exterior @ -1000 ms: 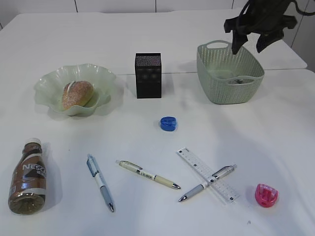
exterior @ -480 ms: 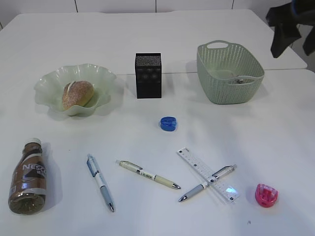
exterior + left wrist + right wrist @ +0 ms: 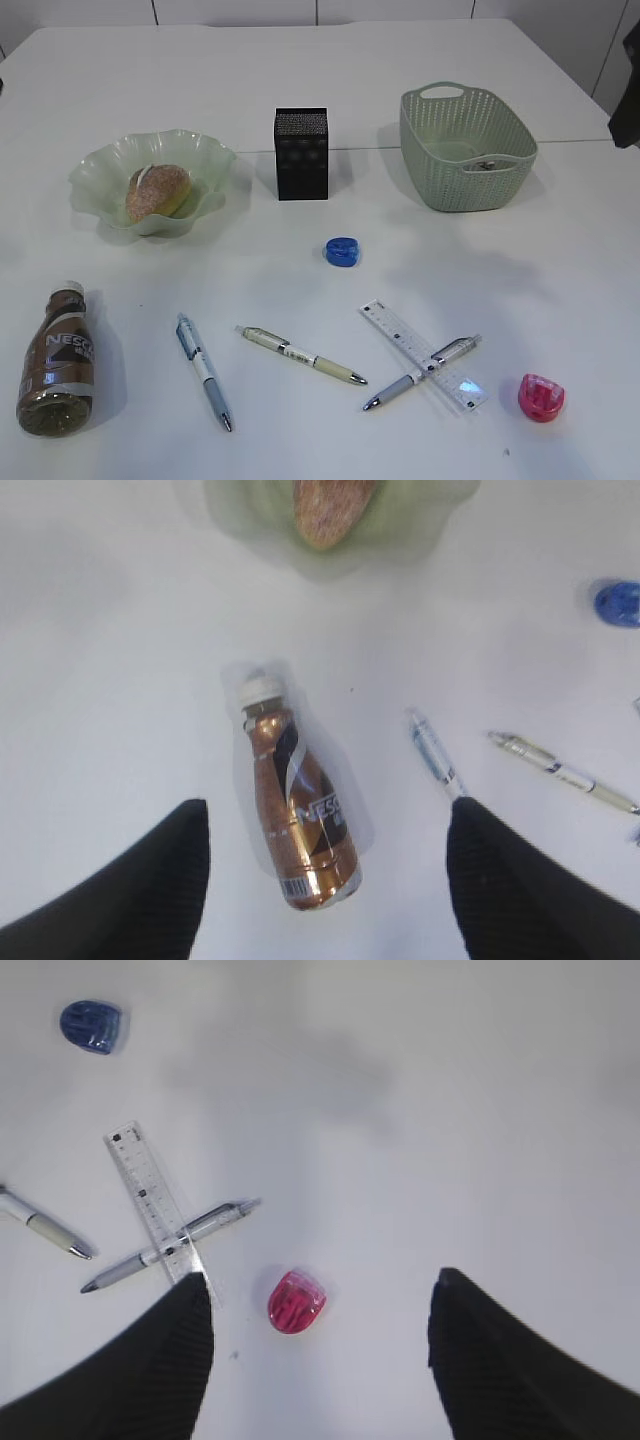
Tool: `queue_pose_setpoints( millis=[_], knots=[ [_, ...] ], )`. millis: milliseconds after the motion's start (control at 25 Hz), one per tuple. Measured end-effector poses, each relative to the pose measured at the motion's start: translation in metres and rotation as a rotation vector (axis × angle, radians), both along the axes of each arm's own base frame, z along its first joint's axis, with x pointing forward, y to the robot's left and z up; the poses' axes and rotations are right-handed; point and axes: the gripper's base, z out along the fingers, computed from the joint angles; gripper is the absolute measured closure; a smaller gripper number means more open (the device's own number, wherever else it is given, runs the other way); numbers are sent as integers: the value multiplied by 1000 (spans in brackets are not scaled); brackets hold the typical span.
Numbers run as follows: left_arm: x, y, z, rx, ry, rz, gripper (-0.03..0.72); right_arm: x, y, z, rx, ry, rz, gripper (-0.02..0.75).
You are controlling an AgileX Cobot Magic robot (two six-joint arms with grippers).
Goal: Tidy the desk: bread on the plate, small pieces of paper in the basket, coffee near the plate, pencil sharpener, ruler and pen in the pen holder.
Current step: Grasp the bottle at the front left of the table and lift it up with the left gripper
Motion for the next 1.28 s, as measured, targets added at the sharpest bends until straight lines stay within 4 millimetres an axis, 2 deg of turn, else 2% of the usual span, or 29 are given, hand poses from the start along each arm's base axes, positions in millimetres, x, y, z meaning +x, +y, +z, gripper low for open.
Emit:
queue_pose_setpoints(
  millis=[320, 480, 800, 1280],
  knots=[
    [23, -4, -90, 26, 296, 78, 163, -7, 5, 4, 67, -6, 9, 209],
    [34, -10, -120, 40, 387, 92, 157, -7, 8, 4, 95, -6, 32, 209],
    [50, -14, -159, 68, 484, 131, 151, -8, 10, 4, 106, -7, 48, 209],
    [59, -13, -194, 111, 569, 142, 146, -8, 11, 4, 114, -7, 54, 209]
  ],
)
